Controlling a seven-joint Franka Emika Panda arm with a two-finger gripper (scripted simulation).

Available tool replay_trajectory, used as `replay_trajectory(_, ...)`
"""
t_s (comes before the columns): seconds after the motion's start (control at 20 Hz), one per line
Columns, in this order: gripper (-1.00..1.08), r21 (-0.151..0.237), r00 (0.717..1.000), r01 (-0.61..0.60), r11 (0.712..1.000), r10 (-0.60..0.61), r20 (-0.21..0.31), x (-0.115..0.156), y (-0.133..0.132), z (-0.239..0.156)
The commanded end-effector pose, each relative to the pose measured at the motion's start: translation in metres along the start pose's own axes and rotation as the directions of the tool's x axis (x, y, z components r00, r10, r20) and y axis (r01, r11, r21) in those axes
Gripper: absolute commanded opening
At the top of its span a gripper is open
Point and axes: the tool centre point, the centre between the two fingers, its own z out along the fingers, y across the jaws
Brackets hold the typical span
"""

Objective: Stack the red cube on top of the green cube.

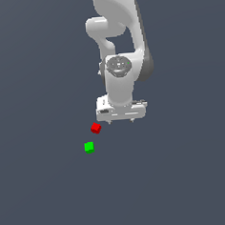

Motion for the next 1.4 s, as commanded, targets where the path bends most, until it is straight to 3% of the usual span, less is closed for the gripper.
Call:
replay_trajectory(0.0, 1.00, 0.000, 1.000, 0.000, 1.000, 0.000, 0.000, 0.000, 0.000, 0.000)
replay_trajectory(0.25, 1.00, -0.001, 1.000, -0.028, 1.000, 0.028, -0.004, -0.001, 0.009, 0.004)
replay_trajectory(0.55, 1.00, -0.005, 0.991, -0.131, 0.991, 0.131, -0.019, -0.007, 0.044, 0.021)
replay_trajectory(0.95, 1.00, -0.008, 0.945, -0.325, 0.946, 0.325, -0.047, -0.028, 0.109, 0.054)
replay_trajectory(1.35, 1.00, -0.007, 0.913, -0.404, 0.915, 0.403, -0.059, -0.041, 0.135, 0.068)
